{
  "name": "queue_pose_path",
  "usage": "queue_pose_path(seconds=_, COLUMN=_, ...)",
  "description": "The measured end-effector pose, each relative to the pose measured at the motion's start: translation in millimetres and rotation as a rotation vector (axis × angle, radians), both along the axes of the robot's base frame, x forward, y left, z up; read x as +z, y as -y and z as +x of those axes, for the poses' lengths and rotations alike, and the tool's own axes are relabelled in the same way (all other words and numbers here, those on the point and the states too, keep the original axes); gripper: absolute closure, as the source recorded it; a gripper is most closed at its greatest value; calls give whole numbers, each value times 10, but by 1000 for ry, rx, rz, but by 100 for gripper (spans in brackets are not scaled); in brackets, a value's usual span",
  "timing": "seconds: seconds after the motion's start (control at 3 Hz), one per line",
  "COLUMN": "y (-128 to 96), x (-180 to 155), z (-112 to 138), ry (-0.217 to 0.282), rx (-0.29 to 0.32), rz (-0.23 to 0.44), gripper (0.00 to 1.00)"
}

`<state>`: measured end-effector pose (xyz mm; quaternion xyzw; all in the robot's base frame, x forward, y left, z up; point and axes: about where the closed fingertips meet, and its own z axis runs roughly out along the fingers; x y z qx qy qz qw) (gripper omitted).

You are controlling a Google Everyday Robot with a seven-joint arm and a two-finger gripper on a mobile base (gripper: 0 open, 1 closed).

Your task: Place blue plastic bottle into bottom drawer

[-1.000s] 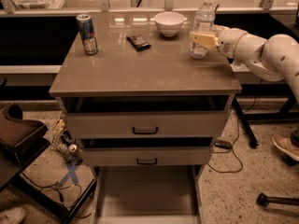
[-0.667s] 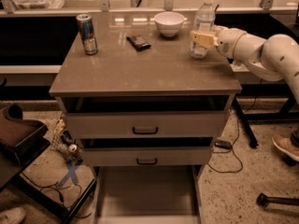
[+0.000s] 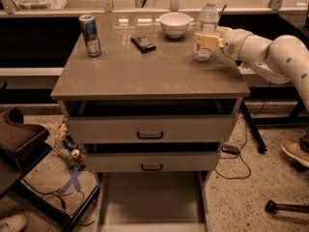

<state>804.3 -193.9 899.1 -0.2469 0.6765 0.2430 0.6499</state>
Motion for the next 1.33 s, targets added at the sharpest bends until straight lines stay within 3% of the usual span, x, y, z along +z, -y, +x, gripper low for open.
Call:
queue_pose_path(seconds=0.33, y=5, x=143, z=31, ry=16, rx=-2, rz=-5, gripper=100)
queue_pose_path(seconds=0.67, y=129, x=373, z=-101, ry=55, rx=-29, rz=-5, gripper=100)
queue_pose_path(seconds=1.0, y=274, x=545, z=-469, ry=87, rx=-47, rz=-8, gripper=100)
queue_pose_path(seconds=1.33, y=368, x=586, z=-1108, ry=108, rx=-56, rz=-46, gripper=100)
